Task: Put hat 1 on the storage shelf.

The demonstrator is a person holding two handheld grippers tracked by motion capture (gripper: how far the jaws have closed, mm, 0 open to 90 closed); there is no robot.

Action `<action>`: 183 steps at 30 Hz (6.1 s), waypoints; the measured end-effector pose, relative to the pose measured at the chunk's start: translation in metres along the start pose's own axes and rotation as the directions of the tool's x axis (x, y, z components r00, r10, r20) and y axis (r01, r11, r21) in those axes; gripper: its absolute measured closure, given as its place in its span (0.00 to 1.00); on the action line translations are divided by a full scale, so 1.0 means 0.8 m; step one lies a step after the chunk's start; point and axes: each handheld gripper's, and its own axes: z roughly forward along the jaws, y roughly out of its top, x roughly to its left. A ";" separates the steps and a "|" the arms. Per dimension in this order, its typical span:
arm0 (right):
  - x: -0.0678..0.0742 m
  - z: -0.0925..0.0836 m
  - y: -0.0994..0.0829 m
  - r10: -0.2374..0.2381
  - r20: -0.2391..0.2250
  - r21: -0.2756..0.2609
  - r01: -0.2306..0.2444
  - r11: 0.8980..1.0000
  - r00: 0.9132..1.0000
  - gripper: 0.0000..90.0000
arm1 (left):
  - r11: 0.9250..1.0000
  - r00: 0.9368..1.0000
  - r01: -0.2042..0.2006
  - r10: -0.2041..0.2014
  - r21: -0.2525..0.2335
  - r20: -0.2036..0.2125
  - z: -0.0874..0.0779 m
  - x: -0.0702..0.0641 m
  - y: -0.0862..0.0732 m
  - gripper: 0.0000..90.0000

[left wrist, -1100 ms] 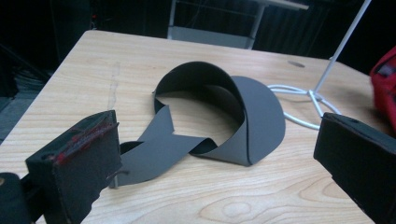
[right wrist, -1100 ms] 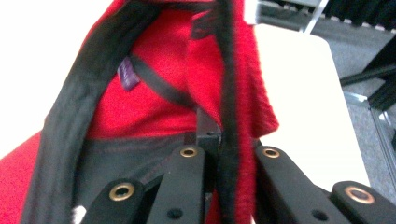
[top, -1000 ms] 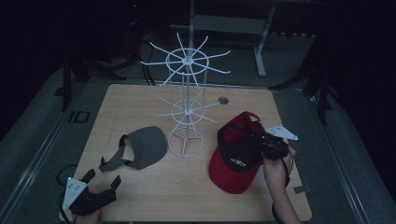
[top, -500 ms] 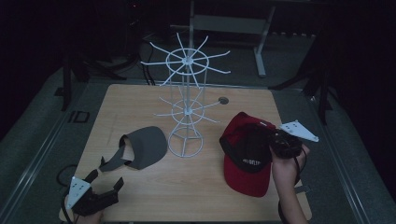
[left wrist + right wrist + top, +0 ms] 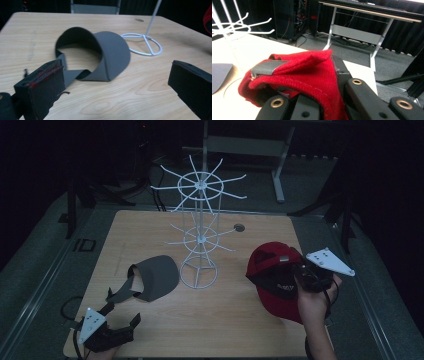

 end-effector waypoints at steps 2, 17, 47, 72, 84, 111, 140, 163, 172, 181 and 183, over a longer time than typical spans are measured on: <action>0.000 -0.003 0.001 -0.004 -0.004 -0.005 0.004 1.000 1.000 0.96 | 1.000 0.999 -0.003 0.002 0.015 0.039 0.002 -0.005 0.005 0.01; 0.014 -0.023 0.013 -0.022 -0.067 -0.034 0.020 0.999 0.997 0.96 | 0.991 0.971 -0.133 0.135 -0.022 0.199 0.005 -0.065 0.062 0.02; 0.036 -0.051 0.035 -0.018 -0.179 -0.107 -0.001 0.994 0.984 0.96 | 0.959 0.881 -0.264 0.284 -0.104 0.377 0.065 -0.177 0.134 0.03; 0.059 -0.072 0.047 -0.037 -0.297 -0.150 -0.008 0.989 0.954 0.96 | 0.908 0.824 -0.385 0.419 -0.166 0.381 0.129 -0.251 0.183 0.08; 0.063 -0.071 0.043 -0.035 -0.328 -0.144 -0.013 0.989 0.944 0.96 | 0.900 0.827 -0.374 0.432 -0.223 0.359 0.131 -0.259 0.210 0.36; 0.066 -0.071 0.023 -0.025 -0.348 -0.115 -0.016 0.993 0.937 0.95 | 0.915 0.880 -0.344 0.392 -0.212 0.267 0.127 -0.276 0.237 0.94; 0.044 -0.109 0.002 -0.121 -0.634 -0.141 0.040 0.989 0.764 0.54 | 0.889 0.821 -0.370 0.448 -0.269 0.354 0.108 -0.270 0.246 0.94; 0.053 -0.072 0.012 -0.204 -0.644 -0.139 0.150 0.979 0.737 0.95 | 0.855 0.621 -0.391 0.518 -0.340 0.589 0.102 -0.252 0.245 0.94; 0.052 -0.083 0.022 -0.175 -0.608 -0.145 0.108 0.983 0.775 0.99 | 0.856 0.622 -0.397 0.517 -0.332 0.588 0.106 -0.247 0.240 0.88; 0.045 -0.088 0.027 -0.154 -0.567 -0.146 0.084 0.986 0.809 0.99 | 0.849 0.629 -0.429 0.526 -0.308 0.573 0.104 -0.240 0.232 0.62; 0.044 -0.087 0.027 -0.144 -0.561 -0.142 0.076 0.987 0.815 0.99 | 0.850 0.634 -0.430 0.524 -0.303 0.569 0.103 -0.237 0.229 0.60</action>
